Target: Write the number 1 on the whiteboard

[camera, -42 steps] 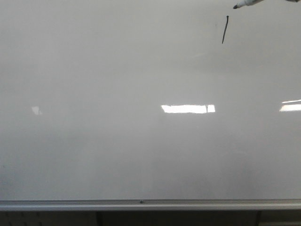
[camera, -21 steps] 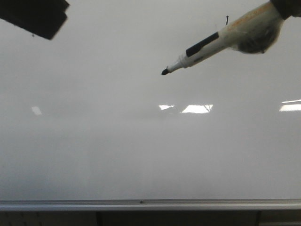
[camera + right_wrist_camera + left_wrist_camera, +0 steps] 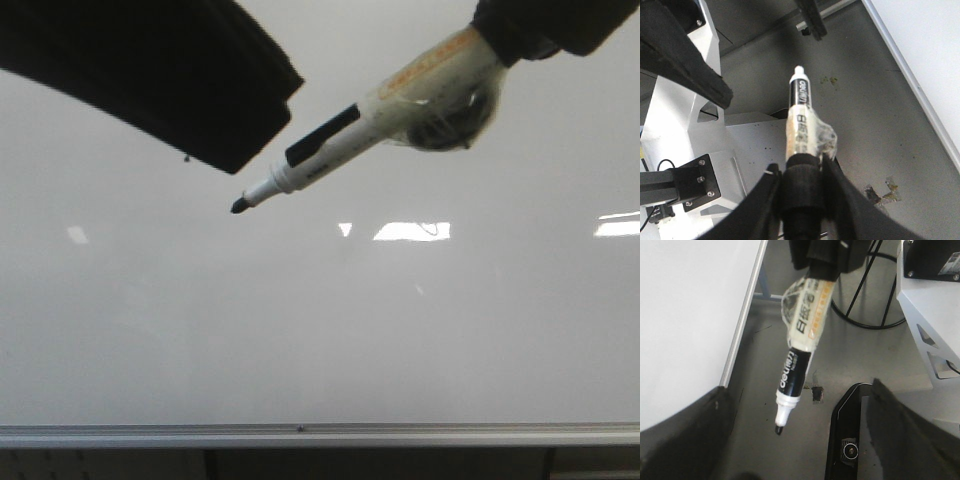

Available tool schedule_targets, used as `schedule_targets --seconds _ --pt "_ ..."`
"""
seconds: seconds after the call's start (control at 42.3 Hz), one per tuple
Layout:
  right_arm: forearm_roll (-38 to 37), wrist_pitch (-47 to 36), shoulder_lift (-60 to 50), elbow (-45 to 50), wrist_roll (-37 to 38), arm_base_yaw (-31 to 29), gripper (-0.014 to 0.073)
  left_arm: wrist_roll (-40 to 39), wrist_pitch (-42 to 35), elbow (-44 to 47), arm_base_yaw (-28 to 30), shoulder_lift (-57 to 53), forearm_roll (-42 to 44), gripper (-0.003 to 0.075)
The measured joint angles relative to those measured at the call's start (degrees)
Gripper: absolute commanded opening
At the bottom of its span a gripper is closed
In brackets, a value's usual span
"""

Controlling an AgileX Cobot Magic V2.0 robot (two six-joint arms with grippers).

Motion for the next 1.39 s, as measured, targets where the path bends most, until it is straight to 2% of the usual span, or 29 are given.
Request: schedule_targets --seconds 0.26,0.331,0.473,0.757,0.78,0.946,1.017,1.088,1.182,1.3,1.395 --pt "2.64 -0.45 0.00 0.00 -2.09 0.00 -0.0060 0.00 -0.13 -0.10 0.00 1.58 -0.09 0.0531" --pt "4.05 -0.47 0.00 0.00 -2.97 0.00 -0.0060 0.00 -0.13 -0.10 0.00 1.58 -0.09 0.0507" --pt "4.96 -0.47 0.04 0.00 -4.01 0.00 -0.0060 0.00 -0.13 -0.10 0.00 1.58 -0.09 0.0370" --pt "4.94 -0.84 0.04 0.00 -4.52 0.00 -0.0060 0.41 0.18 -0.10 -0.04 1.58 -0.09 -0.0002" --pt "4.94 -0.95 0.04 0.00 -4.65 0.00 -0.0060 0.80 0.52 -0.10 -0.14 1.58 -0.09 -0.0022" --pt "5.20 -0.95 0.04 0.00 -4.75 0.00 -0.0056 2.58 1.22 -0.10 -0.32 1.58 0.00 -0.0020" --pt "5.31 -1.06 0.04 0.00 -4.75 0.00 -0.0011 2.82 1.22 -0.10 -0.32 1.58 0.00 -0.0020" --pt "5.54 -1.18 0.04 0.00 -4.75 0.00 0.0092 2.92 1.22 -0.10 -0.32 1.58 0.00 -0.0020" --pt "5.93 -1.78 0.04 0.00 -4.85 0.00 0.0273 2.87 1.22 -0.10 -0.32 1.58 0.12 -0.0020" --pt "7.24 -3.80 0.04 0.00 -4.85 0.00 0.0437 2.52 0.82 -0.10 -0.32 1.58 0.22 -0.0020" --pt "7.71 -5.01 -0.07 0.00 -4.85 0.00 0.0458 2.30 0.40 -0.10 -0.32 1.58 0.53 -0.0020"
